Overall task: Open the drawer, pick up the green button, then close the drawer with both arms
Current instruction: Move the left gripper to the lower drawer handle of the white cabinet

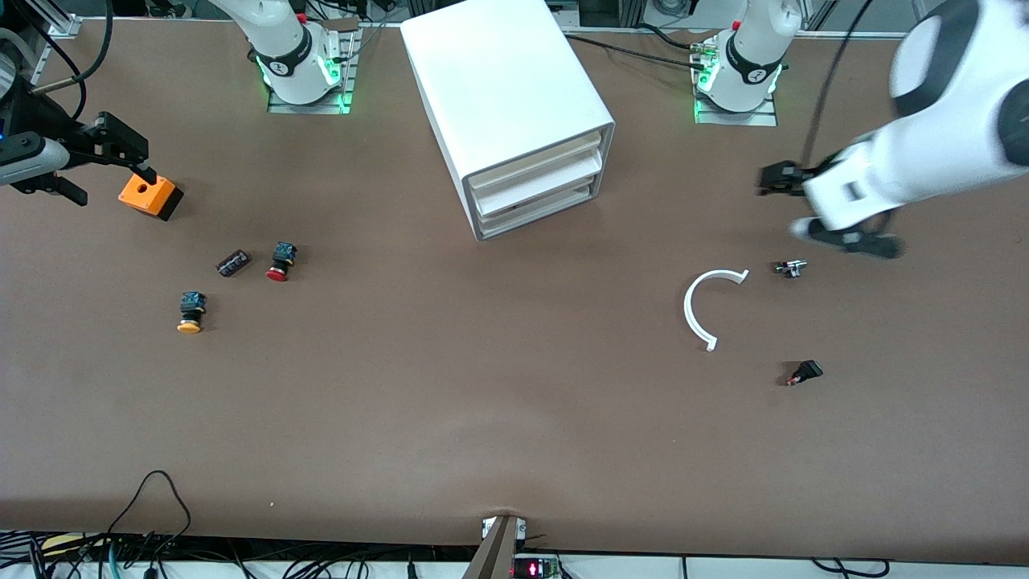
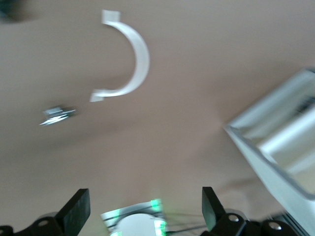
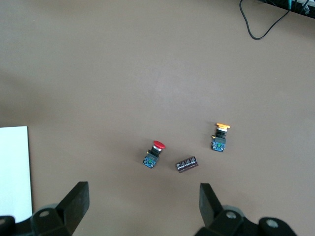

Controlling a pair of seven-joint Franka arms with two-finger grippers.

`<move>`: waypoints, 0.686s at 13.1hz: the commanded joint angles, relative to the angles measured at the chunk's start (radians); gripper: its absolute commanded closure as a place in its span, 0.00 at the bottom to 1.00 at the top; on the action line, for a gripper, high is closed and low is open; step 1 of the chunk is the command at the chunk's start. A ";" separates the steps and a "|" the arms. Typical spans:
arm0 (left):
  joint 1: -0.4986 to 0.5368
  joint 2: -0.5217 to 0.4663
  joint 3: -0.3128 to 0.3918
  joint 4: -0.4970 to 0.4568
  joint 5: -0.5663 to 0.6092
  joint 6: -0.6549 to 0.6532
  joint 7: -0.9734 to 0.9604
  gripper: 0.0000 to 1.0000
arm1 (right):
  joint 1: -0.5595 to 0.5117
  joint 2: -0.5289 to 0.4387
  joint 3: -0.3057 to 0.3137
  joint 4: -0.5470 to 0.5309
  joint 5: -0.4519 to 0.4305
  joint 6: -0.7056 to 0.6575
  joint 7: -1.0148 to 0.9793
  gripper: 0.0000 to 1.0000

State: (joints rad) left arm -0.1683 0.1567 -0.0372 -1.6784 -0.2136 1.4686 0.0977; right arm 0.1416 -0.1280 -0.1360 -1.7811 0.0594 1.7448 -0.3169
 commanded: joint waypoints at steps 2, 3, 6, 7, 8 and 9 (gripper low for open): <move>0.001 0.200 -0.071 0.054 -0.244 0.074 0.161 0.00 | -0.010 0.001 0.009 -0.003 -0.006 0.005 -0.013 0.01; 0.001 0.243 -0.093 0.051 -0.297 0.129 0.233 0.00 | -0.010 0.008 0.009 -0.004 -0.007 0.006 -0.010 0.01; 0.001 0.377 -0.136 0.042 -0.490 0.255 0.477 0.00 | -0.011 0.010 0.009 -0.006 -0.009 0.004 0.002 0.01; 0.001 0.414 -0.141 0.039 -0.545 0.277 0.552 0.00 | -0.011 0.016 0.009 -0.006 -0.007 0.007 0.004 0.01; 0.001 0.434 -0.141 0.017 -0.599 0.301 0.618 0.01 | -0.011 0.019 0.009 -0.006 -0.007 0.009 0.004 0.01; -0.003 0.437 -0.141 -0.022 -0.660 0.336 0.687 0.03 | -0.011 0.027 0.010 -0.006 -0.007 0.009 0.004 0.01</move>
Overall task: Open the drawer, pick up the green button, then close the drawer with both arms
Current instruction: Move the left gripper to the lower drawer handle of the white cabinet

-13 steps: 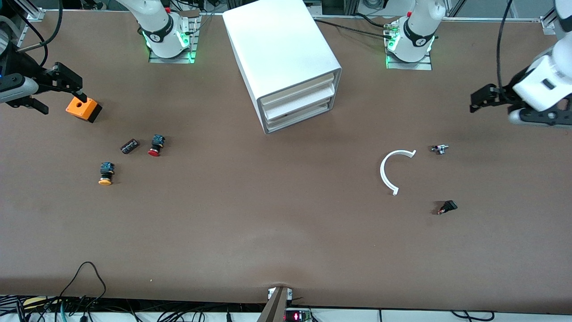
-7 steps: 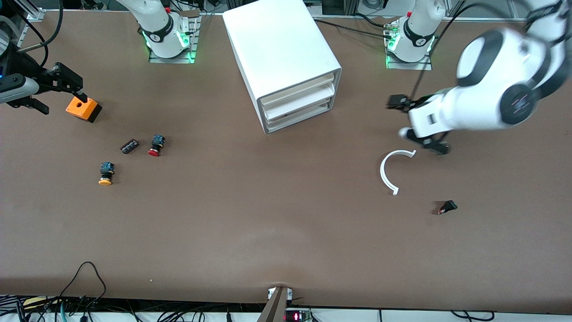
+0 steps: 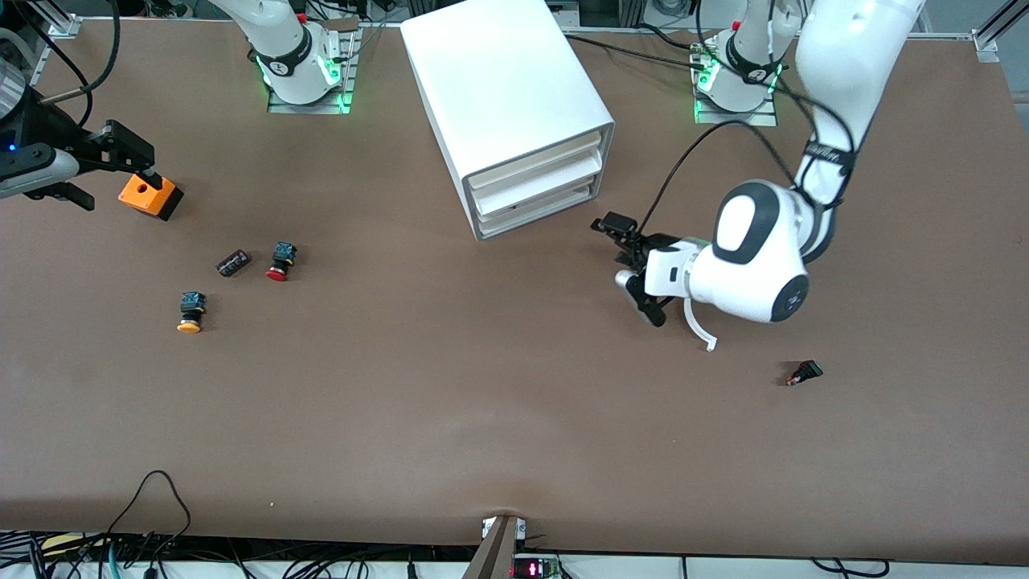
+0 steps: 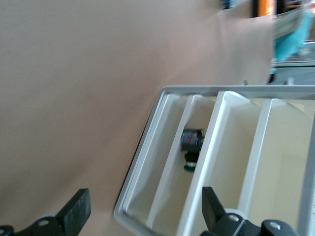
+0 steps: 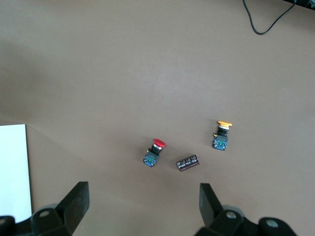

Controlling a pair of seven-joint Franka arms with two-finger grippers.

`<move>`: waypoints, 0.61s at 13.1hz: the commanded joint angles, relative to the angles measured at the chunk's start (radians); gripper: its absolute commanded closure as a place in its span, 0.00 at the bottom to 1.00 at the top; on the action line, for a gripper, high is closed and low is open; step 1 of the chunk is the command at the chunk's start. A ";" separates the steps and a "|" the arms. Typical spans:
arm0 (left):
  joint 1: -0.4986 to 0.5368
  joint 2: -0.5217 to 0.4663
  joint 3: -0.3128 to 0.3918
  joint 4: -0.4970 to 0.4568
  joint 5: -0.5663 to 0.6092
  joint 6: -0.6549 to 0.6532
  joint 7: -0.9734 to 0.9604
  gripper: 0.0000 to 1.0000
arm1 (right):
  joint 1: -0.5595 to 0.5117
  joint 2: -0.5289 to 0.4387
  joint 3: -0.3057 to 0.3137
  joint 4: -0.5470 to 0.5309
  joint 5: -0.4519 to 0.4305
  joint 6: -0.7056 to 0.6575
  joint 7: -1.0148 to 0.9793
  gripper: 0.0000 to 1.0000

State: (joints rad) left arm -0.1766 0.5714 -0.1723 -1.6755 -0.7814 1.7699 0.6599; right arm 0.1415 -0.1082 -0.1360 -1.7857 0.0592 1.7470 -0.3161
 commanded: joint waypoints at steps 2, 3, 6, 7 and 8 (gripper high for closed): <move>0.005 0.056 -0.006 -0.102 -0.238 0.088 0.301 0.08 | -0.010 0.024 0.012 0.000 -0.005 0.011 0.006 0.01; 0.009 0.091 -0.006 -0.125 -0.318 0.089 0.388 0.09 | -0.010 0.028 0.013 0.002 -0.001 0.016 0.014 0.01; -0.003 0.128 -0.006 -0.203 -0.511 0.088 0.518 0.13 | -0.010 0.038 0.038 0.003 0.005 0.017 0.098 0.01; -0.024 0.130 -0.006 -0.225 -0.545 0.085 0.527 0.17 | -0.010 0.038 0.042 0.003 0.004 0.017 0.100 0.01; -0.033 0.130 -0.007 -0.237 -0.558 0.083 0.527 0.23 | -0.010 0.038 0.042 0.003 0.004 0.017 0.100 0.01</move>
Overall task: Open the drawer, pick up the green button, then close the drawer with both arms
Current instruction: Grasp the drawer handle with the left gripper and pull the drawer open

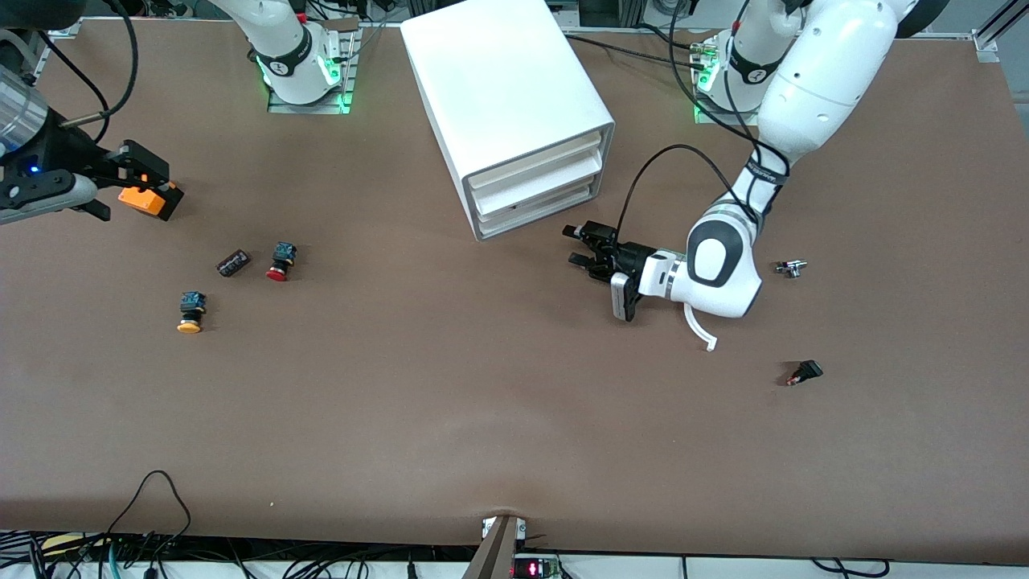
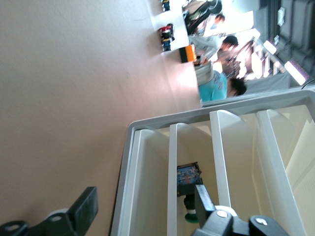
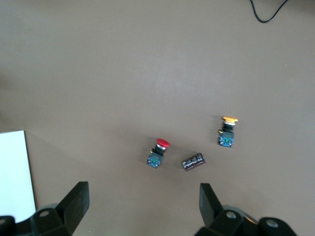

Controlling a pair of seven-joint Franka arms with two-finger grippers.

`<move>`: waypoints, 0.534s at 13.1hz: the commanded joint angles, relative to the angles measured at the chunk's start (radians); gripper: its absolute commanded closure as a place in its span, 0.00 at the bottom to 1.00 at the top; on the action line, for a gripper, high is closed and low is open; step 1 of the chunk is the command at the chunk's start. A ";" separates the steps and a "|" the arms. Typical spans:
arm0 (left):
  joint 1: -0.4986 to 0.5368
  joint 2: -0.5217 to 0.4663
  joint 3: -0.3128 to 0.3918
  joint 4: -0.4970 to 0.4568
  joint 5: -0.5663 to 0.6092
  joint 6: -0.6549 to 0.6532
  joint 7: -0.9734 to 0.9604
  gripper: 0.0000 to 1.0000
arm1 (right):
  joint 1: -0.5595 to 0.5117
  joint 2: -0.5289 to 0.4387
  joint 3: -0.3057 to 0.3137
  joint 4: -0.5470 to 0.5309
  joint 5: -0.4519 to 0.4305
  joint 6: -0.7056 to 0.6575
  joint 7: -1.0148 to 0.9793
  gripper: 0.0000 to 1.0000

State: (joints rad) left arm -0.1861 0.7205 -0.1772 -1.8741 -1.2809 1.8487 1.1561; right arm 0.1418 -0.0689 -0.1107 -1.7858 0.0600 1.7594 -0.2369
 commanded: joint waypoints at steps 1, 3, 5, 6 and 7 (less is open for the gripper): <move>-0.019 -0.022 -0.008 -0.069 -0.060 -0.003 0.033 0.31 | -0.010 -0.002 0.019 0.003 0.004 0.005 0.022 0.01; -0.022 -0.023 -0.015 -0.094 -0.061 -0.003 0.048 0.37 | -0.011 0.009 0.040 0.003 0.006 0.005 0.104 0.01; -0.023 -0.021 -0.031 -0.099 -0.074 -0.003 0.056 0.44 | -0.011 0.024 0.071 0.006 0.007 0.012 0.194 0.01; -0.023 -0.021 -0.044 -0.109 -0.089 -0.003 0.056 0.45 | -0.011 0.037 0.083 0.006 0.007 0.020 0.227 0.01; -0.024 -0.022 -0.044 -0.118 -0.104 -0.005 0.062 0.45 | -0.011 0.041 0.095 0.006 0.007 0.026 0.258 0.01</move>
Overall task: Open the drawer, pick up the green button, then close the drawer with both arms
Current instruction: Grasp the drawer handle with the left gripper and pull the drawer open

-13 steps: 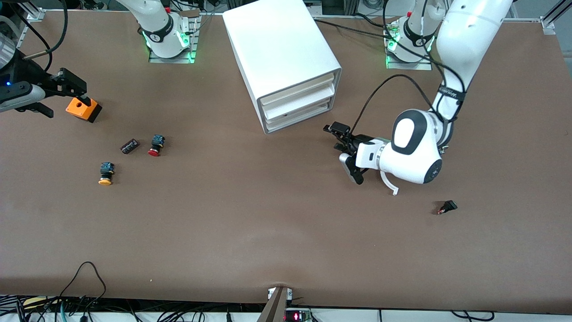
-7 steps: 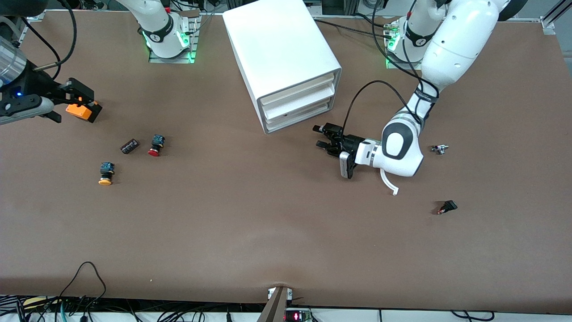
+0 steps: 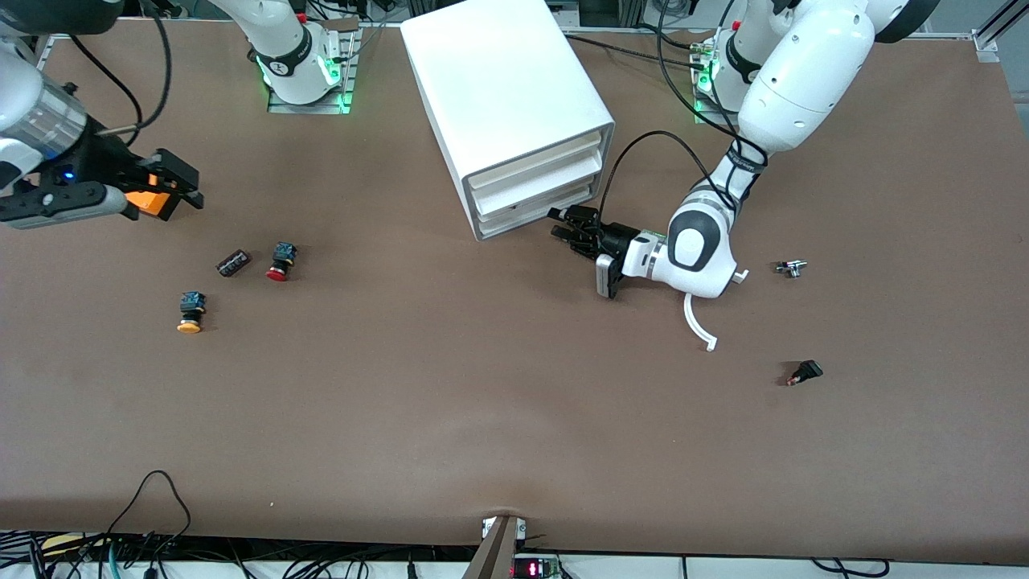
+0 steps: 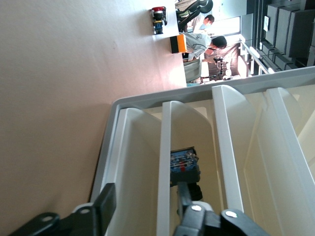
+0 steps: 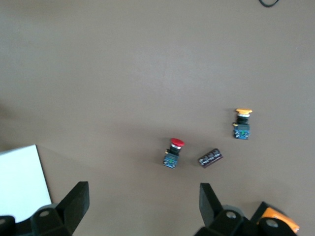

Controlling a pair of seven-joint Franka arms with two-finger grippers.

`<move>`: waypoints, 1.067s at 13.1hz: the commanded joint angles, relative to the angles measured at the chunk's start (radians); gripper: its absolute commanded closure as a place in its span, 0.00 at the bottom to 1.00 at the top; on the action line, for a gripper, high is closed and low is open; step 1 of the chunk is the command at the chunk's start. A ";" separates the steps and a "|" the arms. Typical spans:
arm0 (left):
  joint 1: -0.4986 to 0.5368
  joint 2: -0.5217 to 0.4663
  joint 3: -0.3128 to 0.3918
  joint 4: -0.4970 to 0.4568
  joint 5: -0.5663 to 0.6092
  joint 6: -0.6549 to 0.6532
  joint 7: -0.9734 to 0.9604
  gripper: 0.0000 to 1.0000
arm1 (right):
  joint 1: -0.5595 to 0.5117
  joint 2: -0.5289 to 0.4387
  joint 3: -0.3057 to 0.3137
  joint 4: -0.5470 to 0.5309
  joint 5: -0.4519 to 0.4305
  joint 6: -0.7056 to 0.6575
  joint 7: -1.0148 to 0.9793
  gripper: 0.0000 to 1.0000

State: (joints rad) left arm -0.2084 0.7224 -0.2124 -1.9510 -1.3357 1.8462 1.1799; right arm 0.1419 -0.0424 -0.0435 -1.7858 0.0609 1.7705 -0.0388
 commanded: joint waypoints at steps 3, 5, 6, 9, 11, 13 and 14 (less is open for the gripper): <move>-0.005 -0.017 -0.030 -0.048 -0.053 -0.002 0.067 0.59 | -0.010 0.024 0.056 0.006 0.007 0.024 0.131 0.01; -0.020 -0.011 -0.031 -0.054 -0.053 -0.001 0.099 0.73 | -0.010 0.024 0.065 0.006 0.008 0.026 0.151 0.01; -0.023 0.003 -0.031 -0.052 -0.053 -0.001 0.110 0.76 | -0.010 0.024 0.066 0.006 0.008 0.026 0.152 0.01; -0.017 0.014 -0.031 -0.051 -0.053 -0.001 0.136 1.00 | -0.010 0.016 0.062 0.008 0.007 0.024 0.116 0.01; -0.011 0.014 -0.030 -0.040 -0.051 -0.001 0.142 1.00 | -0.011 0.009 0.045 0.008 0.007 0.021 0.044 0.01; 0.012 0.014 -0.021 -0.008 -0.039 -0.001 0.138 1.00 | -0.011 0.003 0.036 0.008 0.007 0.020 0.010 0.01; 0.033 0.015 -0.019 0.010 -0.036 -0.001 0.135 1.00 | -0.012 0.001 0.034 0.008 0.005 0.020 0.007 0.01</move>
State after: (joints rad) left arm -0.2141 0.7313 -0.2389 -1.9779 -1.3602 1.8442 1.2785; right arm 0.1406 -0.0280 -0.0107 -1.7816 0.0610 1.7953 -0.0001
